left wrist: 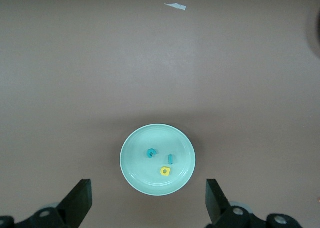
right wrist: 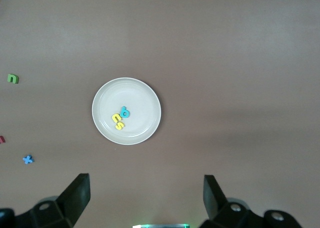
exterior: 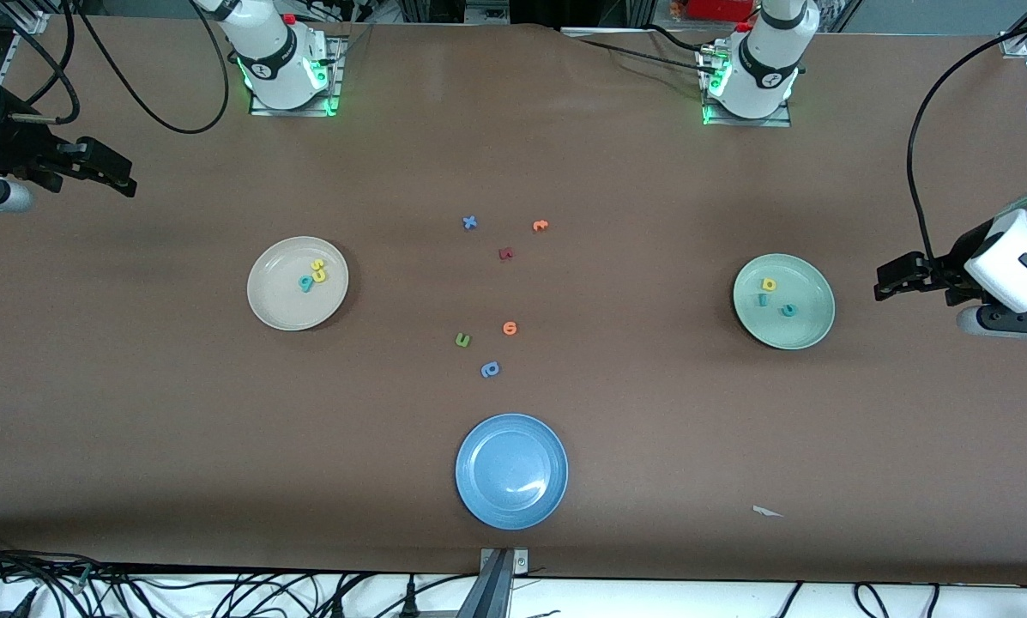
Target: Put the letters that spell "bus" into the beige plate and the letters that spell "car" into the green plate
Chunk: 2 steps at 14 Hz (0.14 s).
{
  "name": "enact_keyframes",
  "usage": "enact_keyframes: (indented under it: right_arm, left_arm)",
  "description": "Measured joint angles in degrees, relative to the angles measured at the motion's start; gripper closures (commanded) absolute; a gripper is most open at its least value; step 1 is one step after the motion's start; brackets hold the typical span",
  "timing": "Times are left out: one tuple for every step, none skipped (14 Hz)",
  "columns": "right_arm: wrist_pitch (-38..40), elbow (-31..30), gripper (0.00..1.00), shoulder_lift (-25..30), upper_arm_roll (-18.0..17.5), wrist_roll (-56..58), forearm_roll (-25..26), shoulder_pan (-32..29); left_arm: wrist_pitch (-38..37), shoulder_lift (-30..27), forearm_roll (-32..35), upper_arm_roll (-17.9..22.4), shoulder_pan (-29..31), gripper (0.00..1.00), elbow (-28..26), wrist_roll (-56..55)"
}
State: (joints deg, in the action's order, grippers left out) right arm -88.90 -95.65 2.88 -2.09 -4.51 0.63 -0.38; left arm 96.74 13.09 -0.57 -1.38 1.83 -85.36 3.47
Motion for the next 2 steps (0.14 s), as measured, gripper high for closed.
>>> enact_keyframes:
  right_arm:
    - [0.0,0.0,0.0,0.0,0.0,0.0,0.0,0.0]
    - [0.0,0.0,0.0,0.0,0.0,0.0,0.0,0.0]
  left_arm:
    - [0.0,0.0,0.0,0.0,0.0,0.0,0.0,0.0]
    - [0.0,0.0,0.0,0.0,0.0,0.0,0.0,0.0]
